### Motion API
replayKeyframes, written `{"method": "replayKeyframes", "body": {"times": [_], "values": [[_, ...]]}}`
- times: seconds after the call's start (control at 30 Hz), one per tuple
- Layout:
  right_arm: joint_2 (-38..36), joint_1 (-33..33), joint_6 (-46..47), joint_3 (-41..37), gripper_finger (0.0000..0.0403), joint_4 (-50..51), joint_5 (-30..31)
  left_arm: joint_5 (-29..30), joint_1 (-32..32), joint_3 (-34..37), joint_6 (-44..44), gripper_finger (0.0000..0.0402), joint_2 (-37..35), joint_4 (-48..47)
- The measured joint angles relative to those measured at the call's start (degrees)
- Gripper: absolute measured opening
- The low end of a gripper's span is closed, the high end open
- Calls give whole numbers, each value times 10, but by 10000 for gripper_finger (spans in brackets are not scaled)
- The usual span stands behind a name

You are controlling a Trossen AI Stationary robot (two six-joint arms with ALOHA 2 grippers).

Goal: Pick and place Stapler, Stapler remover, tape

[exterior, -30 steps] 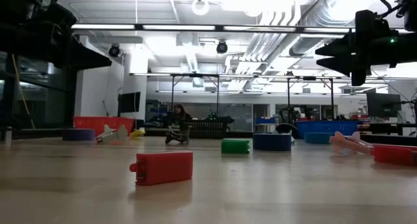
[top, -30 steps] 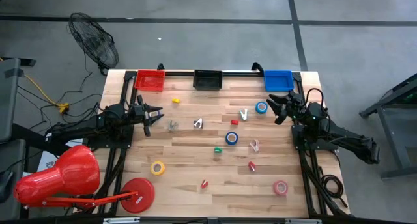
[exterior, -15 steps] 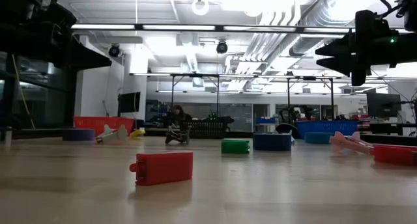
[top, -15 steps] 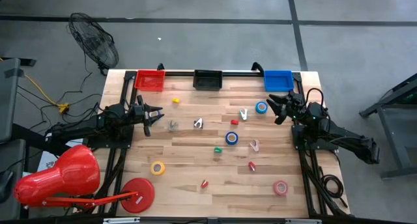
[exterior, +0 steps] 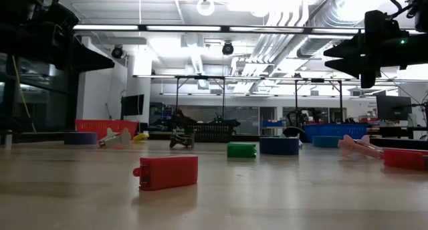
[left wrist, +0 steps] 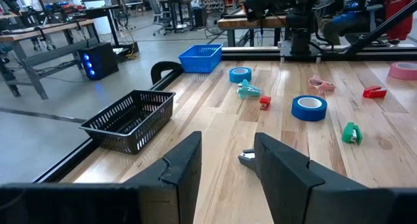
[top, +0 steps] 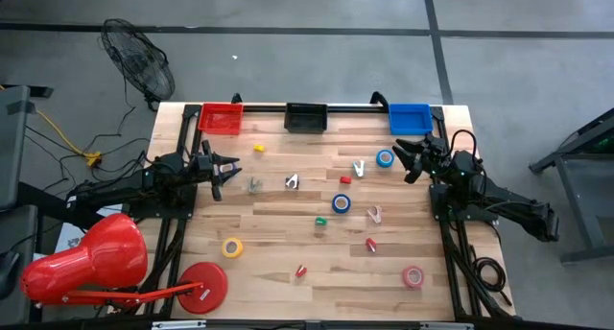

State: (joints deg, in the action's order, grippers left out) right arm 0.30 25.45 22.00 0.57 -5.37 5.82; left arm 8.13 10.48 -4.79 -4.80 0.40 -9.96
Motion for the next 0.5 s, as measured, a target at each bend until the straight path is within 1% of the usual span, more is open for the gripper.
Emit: {"method": "replayKeyframes", "body": {"times": [0.5], "values": [[0,0,7,0,169,0,0,0,0,0,0,138,0,0]]}}
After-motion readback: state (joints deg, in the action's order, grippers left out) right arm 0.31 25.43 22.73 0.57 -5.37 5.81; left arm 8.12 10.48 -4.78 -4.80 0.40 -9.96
